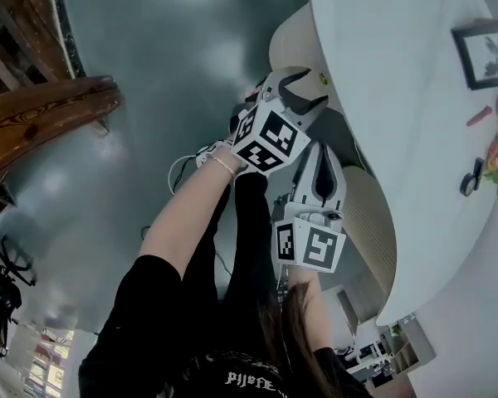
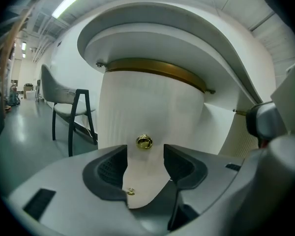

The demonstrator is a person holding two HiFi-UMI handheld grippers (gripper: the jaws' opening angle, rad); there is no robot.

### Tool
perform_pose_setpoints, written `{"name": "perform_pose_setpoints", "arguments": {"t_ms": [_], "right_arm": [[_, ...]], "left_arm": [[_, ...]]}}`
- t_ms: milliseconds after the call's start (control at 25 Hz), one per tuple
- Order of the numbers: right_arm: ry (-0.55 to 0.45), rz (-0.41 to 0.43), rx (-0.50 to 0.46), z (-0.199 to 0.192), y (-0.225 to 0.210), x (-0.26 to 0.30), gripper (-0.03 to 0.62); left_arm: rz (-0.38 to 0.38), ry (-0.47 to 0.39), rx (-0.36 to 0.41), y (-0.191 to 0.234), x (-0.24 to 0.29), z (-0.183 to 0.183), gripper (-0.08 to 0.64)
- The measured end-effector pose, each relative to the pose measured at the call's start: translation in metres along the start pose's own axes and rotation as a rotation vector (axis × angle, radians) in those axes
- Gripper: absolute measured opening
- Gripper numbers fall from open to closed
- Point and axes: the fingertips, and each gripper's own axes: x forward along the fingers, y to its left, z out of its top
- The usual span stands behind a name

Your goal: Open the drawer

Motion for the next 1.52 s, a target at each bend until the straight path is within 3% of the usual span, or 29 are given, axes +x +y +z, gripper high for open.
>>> {"name": "perform_pose_setpoints", "arguments": {"t_ms": [600,1080,1360,1520], "right_arm": [[0.029,-0.006,-0.016,-0.02,-0.001,0.007,0.026],[0.045,0.009,-0.009,-0.022,-0.005,0.015,0.026],[0.042,0.016,-0.016,-0.019,0.0,0.016,0.026],[0.046,0.02,-0.018,-0.021,0.0,0.018,0.026]], "left_arm": [[-0.063,0.046,0.076,0.001,0.037,-0.012,0.233],[-0.068,-0.016,0.118,0.002,0.032,0.003,0.229],[-0.062,-0.021,0.126,0.005,0.028,0.001,0.147],[-0.055,-0.026,0.134,0.005,0.029,0.002,0.137]]}}
